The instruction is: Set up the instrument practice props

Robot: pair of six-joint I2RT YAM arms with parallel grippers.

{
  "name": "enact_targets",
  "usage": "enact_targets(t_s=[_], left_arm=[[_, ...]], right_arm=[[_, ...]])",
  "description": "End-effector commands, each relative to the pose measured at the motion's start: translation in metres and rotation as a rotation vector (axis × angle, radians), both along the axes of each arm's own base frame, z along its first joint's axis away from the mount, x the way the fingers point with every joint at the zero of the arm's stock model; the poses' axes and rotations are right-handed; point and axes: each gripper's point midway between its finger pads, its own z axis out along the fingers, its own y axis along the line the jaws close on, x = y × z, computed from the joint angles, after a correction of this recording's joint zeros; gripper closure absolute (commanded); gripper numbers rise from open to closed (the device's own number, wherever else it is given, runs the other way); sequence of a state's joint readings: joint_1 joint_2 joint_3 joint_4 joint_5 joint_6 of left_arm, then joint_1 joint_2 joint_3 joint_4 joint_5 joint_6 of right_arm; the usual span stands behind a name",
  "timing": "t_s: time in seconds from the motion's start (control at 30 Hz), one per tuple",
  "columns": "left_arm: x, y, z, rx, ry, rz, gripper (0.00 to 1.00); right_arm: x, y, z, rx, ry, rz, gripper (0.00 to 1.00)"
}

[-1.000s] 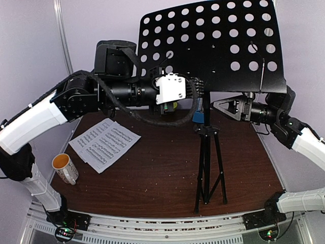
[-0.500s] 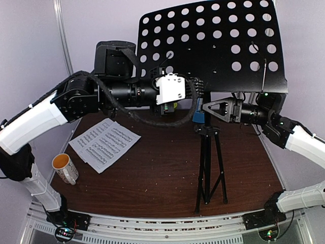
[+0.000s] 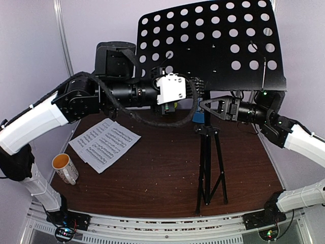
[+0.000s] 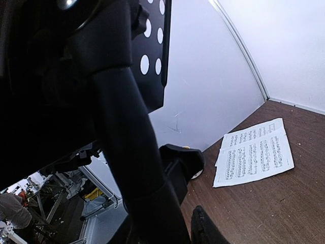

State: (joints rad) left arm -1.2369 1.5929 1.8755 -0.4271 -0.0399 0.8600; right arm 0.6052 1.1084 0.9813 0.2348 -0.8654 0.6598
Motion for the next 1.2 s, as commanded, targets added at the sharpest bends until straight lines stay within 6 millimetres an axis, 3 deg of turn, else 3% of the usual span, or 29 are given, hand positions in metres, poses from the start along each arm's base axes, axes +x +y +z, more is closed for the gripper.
enact_targets(t_s=[0.0,0.2,0.3,0.5,0.7,0.87,0.97,1.17], left_arm=[[-0.019,0.030,0.098,-0.308,-0.090,-0.040,1.00],[-0.014,0.037,0.099,-0.316,-0.107,0.002,0.96],[-0.011,0.042,0.096,-0.321,-0.103,0.030,0.84],[-0.001,0.061,0.095,-0.363,-0.018,0.120,0.61],[0.016,0.101,0.086,-0.468,0.155,0.285,0.33],[0.029,0.131,0.048,-0.493,0.315,0.439,0.27],[0.030,0.137,0.017,-0.483,0.401,0.469,0.26],[0.036,0.117,-0.043,-0.418,0.515,0.506,0.25]], right_arm=[[0.002,-0.001,0.024,0.050,-0.039,-0.025,0.70],[0.003,-0.003,0.036,0.106,-0.035,-0.032,0.92],[0.005,-0.005,0.050,0.158,-0.046,-0.047,1.00],[0.015,-0.015,0.082,0.240,-0.104,-0.139,1.00],[0.029,-0.037,0.115,0.310,-0.188,-0.312,1.00],[0.040,-0.060,0.135,0.336,-0.256,-0.479,1.00],[0.046,-0.072,0.145,0.337,-0.281,-0.565,1.00],[0.056,-0.094,0.157,0.344,-0.295,-0.722,1.00]])
